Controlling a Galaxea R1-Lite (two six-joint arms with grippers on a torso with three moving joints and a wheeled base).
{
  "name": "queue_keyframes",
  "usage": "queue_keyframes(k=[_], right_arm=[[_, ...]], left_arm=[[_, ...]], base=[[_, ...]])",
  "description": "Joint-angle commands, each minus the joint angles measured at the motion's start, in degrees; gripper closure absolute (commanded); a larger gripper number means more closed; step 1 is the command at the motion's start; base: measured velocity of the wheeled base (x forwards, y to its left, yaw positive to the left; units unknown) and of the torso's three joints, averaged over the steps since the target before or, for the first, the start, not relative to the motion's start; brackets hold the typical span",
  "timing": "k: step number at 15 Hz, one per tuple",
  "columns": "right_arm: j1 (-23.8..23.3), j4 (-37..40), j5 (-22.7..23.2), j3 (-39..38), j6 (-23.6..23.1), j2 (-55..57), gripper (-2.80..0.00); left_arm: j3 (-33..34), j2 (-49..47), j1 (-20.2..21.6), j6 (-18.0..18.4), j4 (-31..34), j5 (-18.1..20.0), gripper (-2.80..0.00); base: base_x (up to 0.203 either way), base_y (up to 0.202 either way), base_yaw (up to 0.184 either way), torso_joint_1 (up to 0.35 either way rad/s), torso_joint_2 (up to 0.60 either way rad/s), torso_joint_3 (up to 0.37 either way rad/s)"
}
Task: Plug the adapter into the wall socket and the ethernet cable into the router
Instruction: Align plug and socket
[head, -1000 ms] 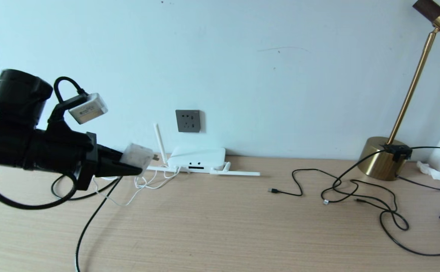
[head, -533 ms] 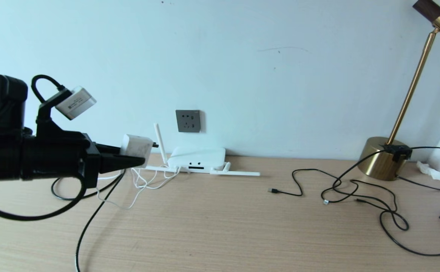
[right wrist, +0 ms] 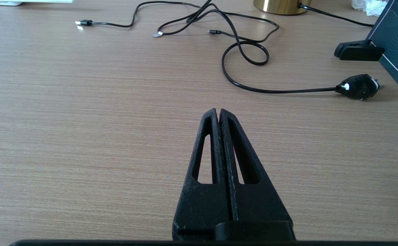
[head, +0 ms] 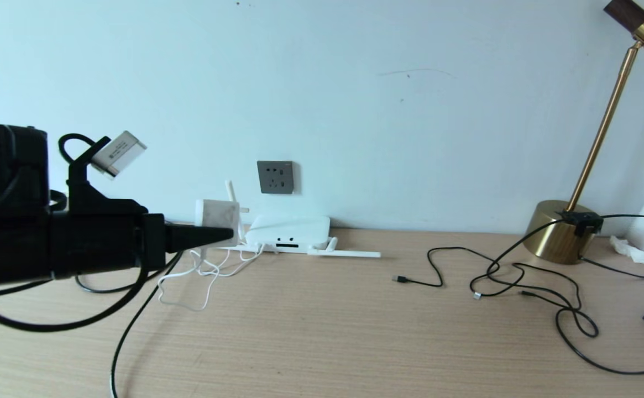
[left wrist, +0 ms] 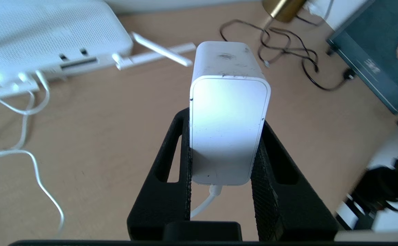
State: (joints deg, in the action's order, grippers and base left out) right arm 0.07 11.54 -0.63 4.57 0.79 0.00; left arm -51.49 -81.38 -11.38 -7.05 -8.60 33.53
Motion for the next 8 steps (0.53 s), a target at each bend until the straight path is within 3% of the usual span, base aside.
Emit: queue_keyframes(k=[1,3,5,7,8], right_arm=[[0.0,0.1,0.0,0.0,0.0,0.1,0.0],[0.0,0.1,0.0,0.0,0.0,0.1,0.0],[0.0,0.1,0.0,0.0,0.0,0.1,0.0],[0.0,0.1,0.0,0.0,0.0,0.1,0.0],[0.0,0.1,0.0,0.0,0.0,0.1,0.0]], left_arm=[[5.2,-7.1,-1.8,-0.3,-17.2,-5.1,0.0],[9.6,-14.4,-3.0,0.0,-34.0,-9.5,0.0],[11.7,-21.9,-3.8,1.5,-47.8,-16.8,0.0],[11.5,-28.0,-4.2,4.0,-56.2,-25.8,0.0],[10.3,-30.9,-4.3,5.4,-58.3,-28.4,0.0]], base=[[0.0,0.0,0.0,0.0,0.0,0.0],[0.0,0.0,0.0,0.0,0.0,0.0],[0.0,0.0,0.0,0.0,0.0,0.0],[0.0,0.0,0.0,0.0,0.0,0.0],[0.0,0.0,0.0,0.0,0.0,0.0]])
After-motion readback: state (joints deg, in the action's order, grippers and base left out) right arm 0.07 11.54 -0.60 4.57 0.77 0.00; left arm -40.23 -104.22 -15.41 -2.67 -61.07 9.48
